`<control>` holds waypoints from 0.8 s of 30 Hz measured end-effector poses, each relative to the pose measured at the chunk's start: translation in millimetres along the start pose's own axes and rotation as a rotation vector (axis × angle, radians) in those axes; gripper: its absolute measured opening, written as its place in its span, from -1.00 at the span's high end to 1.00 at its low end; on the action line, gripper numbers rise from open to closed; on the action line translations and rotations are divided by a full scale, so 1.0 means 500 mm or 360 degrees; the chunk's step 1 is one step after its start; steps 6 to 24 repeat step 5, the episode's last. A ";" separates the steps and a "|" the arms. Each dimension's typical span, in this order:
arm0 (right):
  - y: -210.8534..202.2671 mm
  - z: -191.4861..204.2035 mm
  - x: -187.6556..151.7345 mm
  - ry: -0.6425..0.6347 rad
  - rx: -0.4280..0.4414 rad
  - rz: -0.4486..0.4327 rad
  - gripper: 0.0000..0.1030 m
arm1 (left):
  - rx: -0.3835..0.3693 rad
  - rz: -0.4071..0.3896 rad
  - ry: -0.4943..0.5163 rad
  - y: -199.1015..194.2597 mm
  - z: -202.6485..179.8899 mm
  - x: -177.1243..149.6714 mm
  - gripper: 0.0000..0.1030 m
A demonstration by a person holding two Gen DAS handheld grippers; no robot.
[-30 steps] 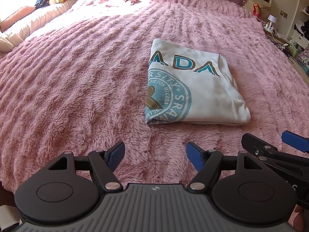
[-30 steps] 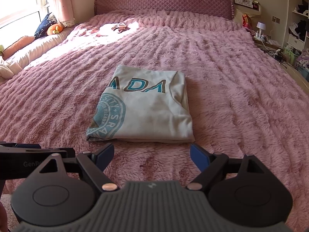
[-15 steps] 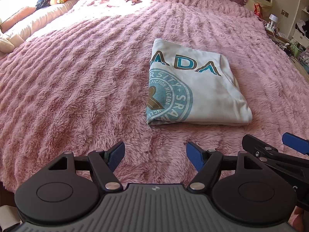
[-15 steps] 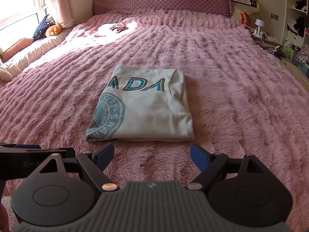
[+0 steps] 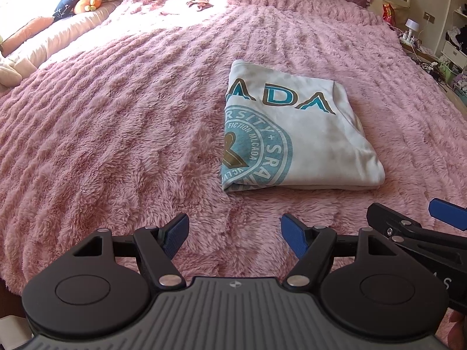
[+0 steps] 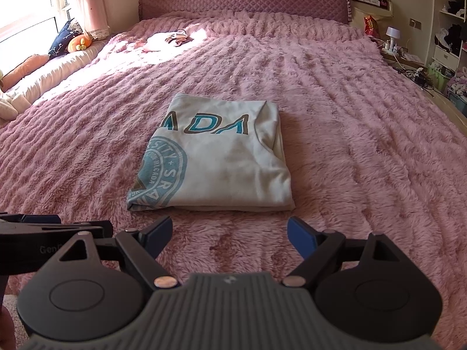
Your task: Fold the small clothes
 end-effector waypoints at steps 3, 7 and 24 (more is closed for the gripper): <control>0.000 -0.002 0.000 0.0009 -0.0001 0.0000 -0.59 | 0.0004 0.0020 -0.0011 0.002 -0.002 0.003 -0.63; 0.000 -0.003 0.001 0.0003 -0.0001 0.0000 -0.59 | 0.0017 0.0035 -0.0006 0.003 -0.005 0.005 -0.63; 0.000 -0.003 0.001 0.0003 -0.0001 0.0000 -0.59 | 0.0017 0.0035 -0.0006 0.003 -0.005 0.005 -0.63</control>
Point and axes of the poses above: each gripper's, at about its wrist camera, not at the fingertips, and y roughly the way its jaws point, z to its left, x to its top, the point moved 1 cm from there along y, roughly the way its jaws point, and after that the axes turned 3 degrees about x, right-handed, at the moved point
